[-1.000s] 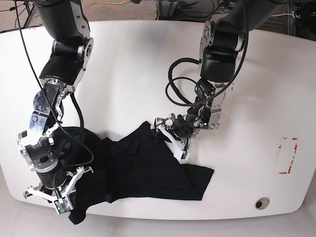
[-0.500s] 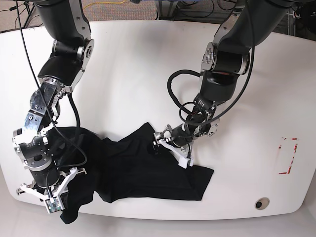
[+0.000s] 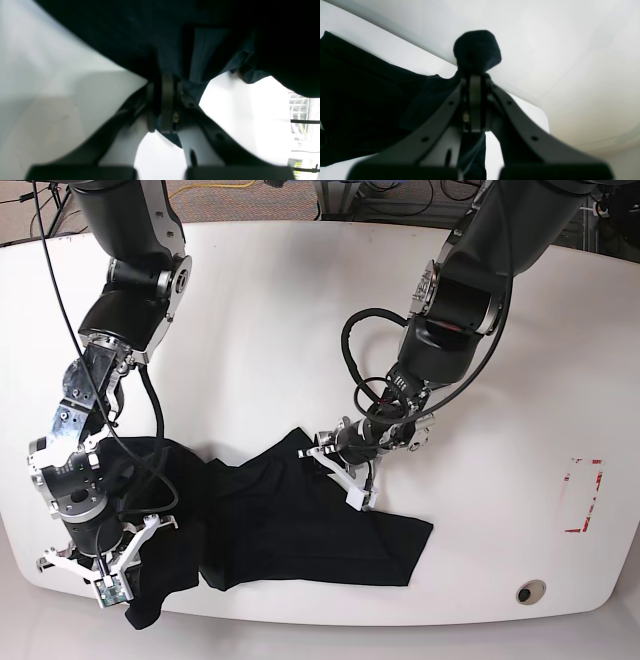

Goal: Layout the t-shirt on the table in an organized manner, then fold the t-shirt properly
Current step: 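Drag the grasped fabric with the left gripper away from the right gripper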

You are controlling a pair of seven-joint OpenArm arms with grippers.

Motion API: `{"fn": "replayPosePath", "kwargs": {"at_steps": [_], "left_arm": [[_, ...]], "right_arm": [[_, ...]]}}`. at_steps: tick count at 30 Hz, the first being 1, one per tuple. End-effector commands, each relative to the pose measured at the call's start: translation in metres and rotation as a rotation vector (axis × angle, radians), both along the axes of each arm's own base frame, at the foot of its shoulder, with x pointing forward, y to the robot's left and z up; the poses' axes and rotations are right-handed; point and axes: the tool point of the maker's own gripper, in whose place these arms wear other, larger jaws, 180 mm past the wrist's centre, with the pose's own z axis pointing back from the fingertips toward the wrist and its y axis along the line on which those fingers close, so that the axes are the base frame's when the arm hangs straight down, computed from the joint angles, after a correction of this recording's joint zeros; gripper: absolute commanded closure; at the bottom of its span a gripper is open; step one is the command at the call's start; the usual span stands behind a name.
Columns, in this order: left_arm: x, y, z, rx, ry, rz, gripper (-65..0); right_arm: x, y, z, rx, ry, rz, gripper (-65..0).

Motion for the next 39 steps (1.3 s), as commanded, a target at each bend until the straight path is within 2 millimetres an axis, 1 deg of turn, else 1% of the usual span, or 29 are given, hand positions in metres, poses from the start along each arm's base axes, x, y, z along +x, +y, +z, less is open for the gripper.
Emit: {"fn": "replayPosePath", "kwargs": {"at_steps": [1, 2, 3, 6, 9, 13, 18, 19, 20, 22, 23, 24, 26, 27, 28, 29, 31, 32, 33, 34, 36, 39], "left_arm": [[0.005, -0.007, 0.012, -0.022, -0.004, -0.009, -0.7], [0.005, -0.008, 0.014, -0.026, -0.009, -0.009, -0.6], [0.009, -0.009, 0.02, -0.034, -0.027, -0.01, -0.3], [0.005, -0.013, 0.023, -0.049, -0.041, -0.013, -0.3], [0.008, -0.017, 0.038, -0.077, -0.089, -0.011, -0.3], [0.009, 0.0, 0.049, -0.073, -0.138, -0.009, -0.3], [0.015, 0.042, 0.071, -0.055, -0.213, 0.028, -0.1], [0.014, 0.055, 0.077, -0.048, -0.232, 0.04, -0.1], [0.014, 0.06, 0.08, -0.044, -0.24, 0.043, -0.1], [0.011, 0.091, 0.089, -0.012, -0.27, 0.068, -0.1], [0.01, 0.103, 0.093, 0.001, -0.282, 0.077, -0.1], [0.01, 0.118, 0.1, 0.019, -0.302, 0.092, -0.1], [0.009, 0.139, 0.109, 0.042, -0.325, 0.113, -0.1], [0.007, 0.153, 0.115, 0.06, -0.341, 0.126, -0.1], [0.006, 0.162, 0.12, 0.075, -0.354, 0.131, -0.1], [0.003, 0.177, 0.126, 0.101, -0.369, 0.142, -0.1], [-0.001, 0.199, 0.137, 0.14, -0.396, 0.156, -0.1], [-0.005, 0.214, 0.145, 0.168, -0.42, 0.163, -0.1], [-0.006, 0.218, 0.149, 0.177, -0.431, 0.164, -0.1], [-0.01, 0.231, 0.158, 0.2, -0.456, 0.167, -0.1], [-0.015, 0.243, 0.168, 0.228, -0.483, 0.165, -0.1], [-0.025, 0.276, 0.187, 0.303, -0.52, 0.184, -0.1]], "right_arm": [[0.002, 0.0, 0.026, -0.002, -0.074, 0.006, 0.0], [0.002, 0.0, 0.026, -0.002, -0.074, 0.006, 0.0], [0.002, 0.0, 0.026, -0.002, -0.074, 0.006, 0.0], [0.002, 0.0, 0.026, -0.002, -0.074, 0.006, 0.0], [0.002, 0.0, 0.026, -0.002, -0.074, 0.006, 0.0], [0.002, 0.0, 0.026, -0.002, -0.074, 0.006, 0.0], [0.002, 0.0, 0.026, -0.002, -0.074, 0.006, 0.0], [0.002, 0.0, 0.025, -0.002, -0.072, 0.006, 0.0], [0.001, 0.0, 0.024, -0.002, -0.071, 0.006, 0.0], [-0.001, 0.0, 0.017, -0.004, -0.057, 0.006, 0.0], [-0.002, 0.0, 0.016, -0.007, -0.056, 0.006, 0.0], [-0.004, 0.0, 0.017, -0.01, -0.059, 0.006, 0.0], [-0.006, 0.002, 0.018, -0.015, -0.065, 0.009, 0.0], [-0.007, 0.004, 0.018, -0.018, -0.067, 0.013, 0.0], [-0.008, 0.004, 0.017, -0.019, -0.066, 0.013, 0.0], [-0.01, 0.005, 0.014, -0.02, -0.061, 0.014, 0.0], [-0.012, 0.006, 0.011, -0.022, -0.057, 0.016, 0.0], [-0.013, 0.009, 0.009, -0.015, -0.054, 0.021, 0.0], [-0.014, 0.011, 0.007, -0.012, -0.051, 0.022, 0.0], [-0.015, 0.015, 0.005, 0.0, -0.049, 0.028, 0.0], [-0.015, 0.019, 0.003, 0.011, -0.048, 0.033, 0.0], [-0.019, 0.026, -0.006, 0.027, -0.032, 0.041, 0.0]]}}
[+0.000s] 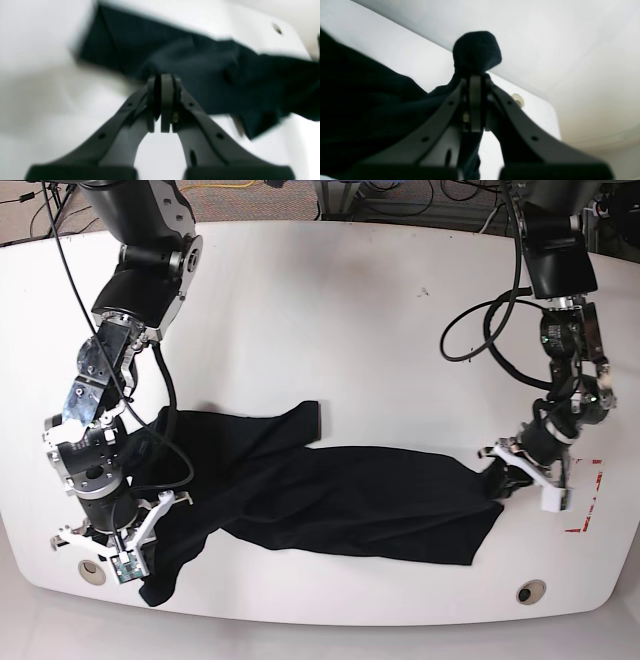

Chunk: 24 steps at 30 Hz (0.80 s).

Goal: Layout the t-shirt on the table in an organized manner, then fold the t-shirt properly
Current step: 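Drag the grasped fabric with the left gripper away from the right gripper, then lift the shirt with both grippers and stretch it taut between them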

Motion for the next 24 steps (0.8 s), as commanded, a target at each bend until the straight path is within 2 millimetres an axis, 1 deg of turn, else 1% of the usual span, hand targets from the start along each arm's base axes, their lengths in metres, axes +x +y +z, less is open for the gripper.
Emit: {"fn": "replayPosePath", "kwargs": {"at_steps": [1, 5, 8, 10, 12, 13, 14, 15, 17, 20, 24], "left_arm": [[-0.002, 0.023, 0.038, 0.051, -0.093, 0.016, -0.1], [-0.014, 0.054, 0.065, 0.117, -0.135, 0.066, -0.1], [-0.022, 0.074, 0.084, 0.155, -0.158, 0.108, -0.1], [-0.026, 0.087, 0.095, 0.176, -0.173, 0.137, -0.1], [-0.027, 0.095, 0.107, 0.196, -0.199, 0.154, -0.1], [-0.026, 0.098, 0.117, 0.206, -0.221, 0.161, -0.1], [-0.025, 0.099, 0.121, 0.21, -0.231, 0.162, -0.1], [-0.022, 0.103, 0.132, 0.222, -0.254, 0.169, -0.1], [-0.019, 0.11, 0.149, 0.243, -0.286, 0.179, -0.1], [-0.011, 0.117, 0.178, 0.253, -0.347, 0.196, -0.1], [0.001, 0.122, 0.219, 0.232, -0.437, 0.217, -0.3]], "right_arm": [[-0.001, 0.008, 0.018, 0.014, -0.067, 0.022, 0.0], [-0.003, 0.016, 0.015, 0.035, -0.065, 0.032, 0.0], [-0.004, 0.019, 0.01, 0.043, -0.055, 0.034, 0.0], [-0.004, 0.02, 0.01, 0.048, -0.056, 0.037, 0.0], [-0.004, 0.021, 0.011, 0.049, -0.056, 0.038, 0.0], [-0.003, 0.021, 0.011, 0.051, -0.056, 0.039, 0.0], [-0.003, 0.021, 0.012, 0.052, -0.059, 0.039, 0.0], [-0.001, 0.021, 0.017, 0.053, -0.07, 0.041, 0.0], [0.002, 0.021, 0.024, 0.053, -0.087, 0.041, 0.0], [0.008, 0.02, 0.035, 0.052, -0.108, 0.04, 0.0], [0.018, 0.018, 0.061, 0.05, -0.158, 0.039, 0.0]]}}
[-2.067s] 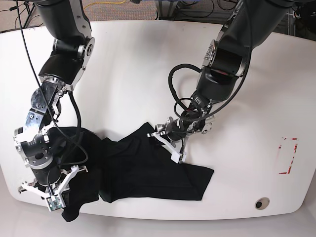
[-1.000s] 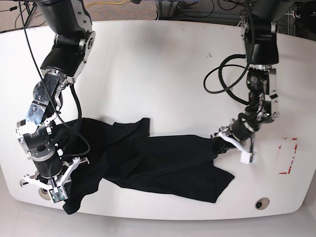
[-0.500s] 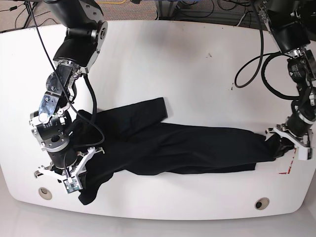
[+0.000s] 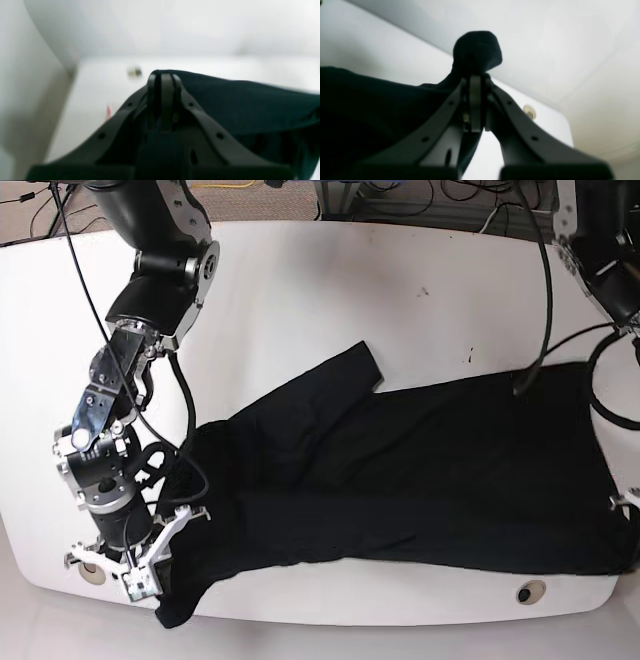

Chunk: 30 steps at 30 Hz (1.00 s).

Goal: Layout the t-shirt on the table in an organized manner, then fold the t-shirt properly
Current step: 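Lift the shirt with both grippers and stretch it taut between them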

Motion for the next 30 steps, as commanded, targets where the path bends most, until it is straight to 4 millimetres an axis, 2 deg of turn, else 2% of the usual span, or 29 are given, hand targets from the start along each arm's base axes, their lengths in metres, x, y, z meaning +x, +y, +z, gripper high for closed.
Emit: {"fn": "replayPosePath", "kwargs": {"at_steps": [1, 4, 6, 7, 10, 17, 20, 27, 30], "left_arm": [[0.008, 0.006, 0.052, -0.005, -0.138, 0.008, -0.3], [0.016, 0.008, 0.082, -0.021, -0.201, 0.004, -0.3], [0.022, 0.002, 0.1, -0.017, -0.232, -0.013, -0.3], [0.026, -0.003, 0.116, -0.006, -0.26, -0.023, -0.3], [0.029, -0.008, 0.146, 0.021, -0.312, -0.031, -0.3], [0.033, -0.02, 0.208, 0.038, -0.417, -0.06, -0.3], [0.033, -0.022, 0.234, 0.032, -0.459, -0.07, -0.3], [0.033, -0.017, 0.28, -0.003, -0.521, -0.08, -0.3], [0.034, -0.015, 0.286, -0.013, -0.524, -0.081, -0.3]], "right_arm": [[0.01, -0.002, 0.045, 0.003, -0.115, 0.003, 0.0], [0.021, -0.006, 0.07, 0.004, -0.156, -0.001, 0.0], [0.026, -0.01, 0.087, -0.012, -0.181, -0.005, 0.0], [0.031, -0.01, 0.101, -0.034, -0.199, 0.004, 0.0], [0.039, -0.006, 0.127, -0.083, -0.231, 0.018, 0.0], [0.044, -0.004, 0.202, -0.141, -0.348, 0.025, 0.0], [0.041, -0.002, 0.238, -0.18, -0.407, 0.024, 0.0], [0.035, 0.005, 0.292, -0.253, -0.484, 0.03, 0.0], [0.032, 0.006, 0.302, -0.261, -0.5, 0.028, 0.0]]}}
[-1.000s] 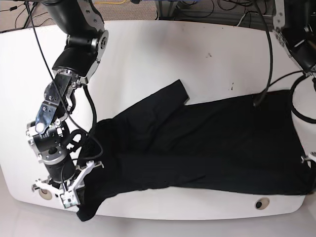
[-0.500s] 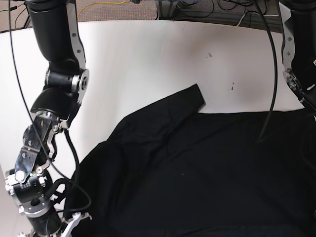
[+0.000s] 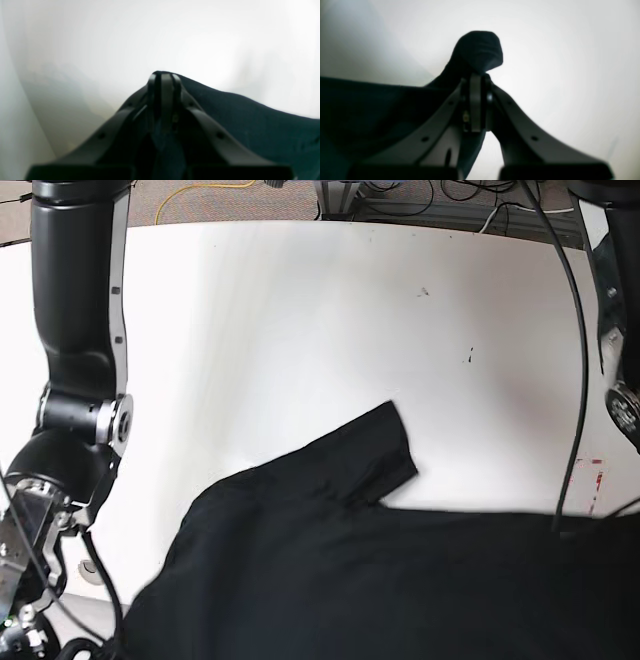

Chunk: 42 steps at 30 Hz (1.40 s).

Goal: Layout the t-shirt on the table in an organized manner, then fold the t-shirt properly
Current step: 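Lift the shirt with both grippers and stretch it taut between them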

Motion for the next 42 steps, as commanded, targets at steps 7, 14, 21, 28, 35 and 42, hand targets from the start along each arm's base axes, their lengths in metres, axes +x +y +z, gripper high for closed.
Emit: {"fn": "replayPosePath", "kwargs": {"at_steps": [7, 14, 21, 28, 35, 42], "left_arm": [[-0.007, 0.003, 0.02, -0.014, -0.06, -0.007, -0.3], [0.001, 0.004, -0.005, -0.013, -0.007, -0.005, -0.3], [0.001, 0.004, -0.002, -0.015, -0.011, -0.004, -0.3], [-0.005, 0.005, 0.025, -0.031, -0.062, -0.012, -0.3], [-0.008, -0.009, 0.044, 0.01, -0.088, -0.027, -0.4], [-0.005, -0.015, 0.043, 0.029, -0.078, -0.034, -0.4]], "right_arm": [[-0.009, -0.002, 0.021, -0.001, -0.057, -0.006, 0.0], [-0.001, -0.01, 0.003, 0.001, -0.013, -0.017, 0.0], [0.005, -0.012, 0.006, 0.011, -0.007, -0.013, 0.0], [0.0, -0.013, 0.027, 0.011, -0.046, -0.011, -0.2], [0.001, -0.013, 0.026, 0.009, -0.039, -0.016, -0.2], [0.001, -0.012, 0.024, -0.015, -0.031, -0.012, -0.2]]}}
